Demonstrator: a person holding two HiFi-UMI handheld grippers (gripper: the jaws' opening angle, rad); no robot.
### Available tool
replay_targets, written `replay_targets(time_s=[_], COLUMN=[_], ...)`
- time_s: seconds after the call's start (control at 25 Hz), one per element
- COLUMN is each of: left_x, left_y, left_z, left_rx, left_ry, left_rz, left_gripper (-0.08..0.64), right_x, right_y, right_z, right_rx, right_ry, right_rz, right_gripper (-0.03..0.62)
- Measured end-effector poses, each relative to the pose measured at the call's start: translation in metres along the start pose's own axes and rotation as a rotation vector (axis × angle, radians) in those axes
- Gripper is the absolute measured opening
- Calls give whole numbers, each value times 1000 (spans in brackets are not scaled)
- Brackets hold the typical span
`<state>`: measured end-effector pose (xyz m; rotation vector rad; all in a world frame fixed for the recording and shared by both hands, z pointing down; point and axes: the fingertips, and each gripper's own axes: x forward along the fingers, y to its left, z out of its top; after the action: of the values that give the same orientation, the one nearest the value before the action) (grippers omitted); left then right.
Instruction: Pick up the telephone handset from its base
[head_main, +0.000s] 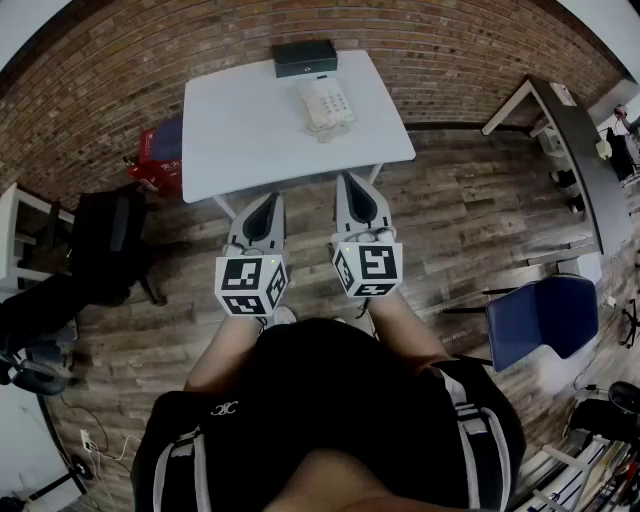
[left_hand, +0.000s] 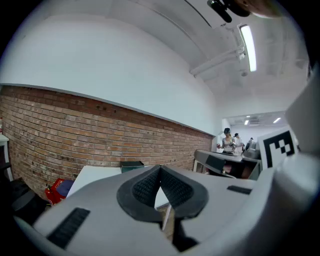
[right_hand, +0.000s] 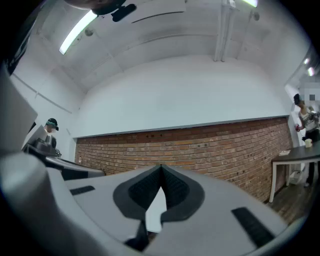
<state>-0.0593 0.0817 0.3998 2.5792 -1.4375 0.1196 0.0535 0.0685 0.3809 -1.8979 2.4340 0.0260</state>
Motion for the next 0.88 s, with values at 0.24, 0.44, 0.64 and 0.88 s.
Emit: replay_targets(time_s=[0.24,0.44,0.64,0.88], left_x=[-1,0,1,-1], left_y=[14,27,40,61], left_z=[2,3,6,-1], left_rx=[-5,-8,-8,-12], left_ry=[1,-2,-10,-7], left_rz=[-7,-25,-61,-103], left_gripper=[2,2,2,2], right_x=[10,17,25,33], right_y=[12,19,31,52], right_z=[-2,0,-1,-13], right_rx=[30,56,46,43], right_ry=[5,-6,-7,5], right_rz=[5,-5,-24,-61], right_gripper=[-2,-2,-2,-2])
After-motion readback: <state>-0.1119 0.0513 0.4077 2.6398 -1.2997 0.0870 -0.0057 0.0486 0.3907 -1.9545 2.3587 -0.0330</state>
